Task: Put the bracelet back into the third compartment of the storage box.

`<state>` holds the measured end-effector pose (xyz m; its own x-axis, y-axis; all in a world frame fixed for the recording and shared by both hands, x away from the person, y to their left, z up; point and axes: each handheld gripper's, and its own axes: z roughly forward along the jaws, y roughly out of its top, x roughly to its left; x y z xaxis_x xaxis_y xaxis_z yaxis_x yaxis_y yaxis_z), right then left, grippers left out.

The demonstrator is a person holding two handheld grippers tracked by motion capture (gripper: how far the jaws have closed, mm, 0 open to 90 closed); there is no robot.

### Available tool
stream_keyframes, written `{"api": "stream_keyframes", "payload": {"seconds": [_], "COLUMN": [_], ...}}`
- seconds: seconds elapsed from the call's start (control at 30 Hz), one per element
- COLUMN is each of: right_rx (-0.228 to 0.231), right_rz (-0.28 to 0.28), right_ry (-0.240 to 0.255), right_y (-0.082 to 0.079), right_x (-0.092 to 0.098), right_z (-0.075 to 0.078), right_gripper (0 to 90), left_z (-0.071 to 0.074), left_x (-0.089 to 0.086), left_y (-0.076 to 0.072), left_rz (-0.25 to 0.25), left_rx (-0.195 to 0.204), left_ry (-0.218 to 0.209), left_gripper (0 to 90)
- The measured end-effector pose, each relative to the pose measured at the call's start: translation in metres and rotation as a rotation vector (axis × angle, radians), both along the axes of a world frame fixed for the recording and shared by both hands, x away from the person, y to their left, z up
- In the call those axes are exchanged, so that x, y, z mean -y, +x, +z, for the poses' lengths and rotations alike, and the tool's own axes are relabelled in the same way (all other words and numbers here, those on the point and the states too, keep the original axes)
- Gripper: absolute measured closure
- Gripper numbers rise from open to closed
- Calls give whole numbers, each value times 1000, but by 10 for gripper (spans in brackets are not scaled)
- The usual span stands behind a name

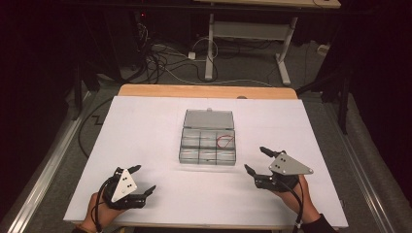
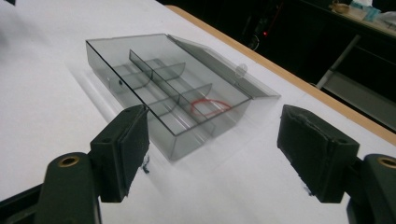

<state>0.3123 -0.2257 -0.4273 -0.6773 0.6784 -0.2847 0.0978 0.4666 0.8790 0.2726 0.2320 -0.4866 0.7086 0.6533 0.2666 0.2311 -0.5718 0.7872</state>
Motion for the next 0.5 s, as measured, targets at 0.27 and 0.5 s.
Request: {"api": "stream_keyframes", "payload": {"seconds": [0.27,0.5], "right_rx": [-7,-20], "right_rz": [-11,-14], "right_ry": [-16,-35], "right_y": [-7,-15], "right_x": [8,16], "right_z": [-11,-24], "right_gripper": [256,255], "left_z": [0,0], "left_x": [1,0], "left_y": [0,-1], "left_rz": [0,6], "left_rx": [5,8], "left_ry": [-1,-7], "left_gripper": [184,186]}}
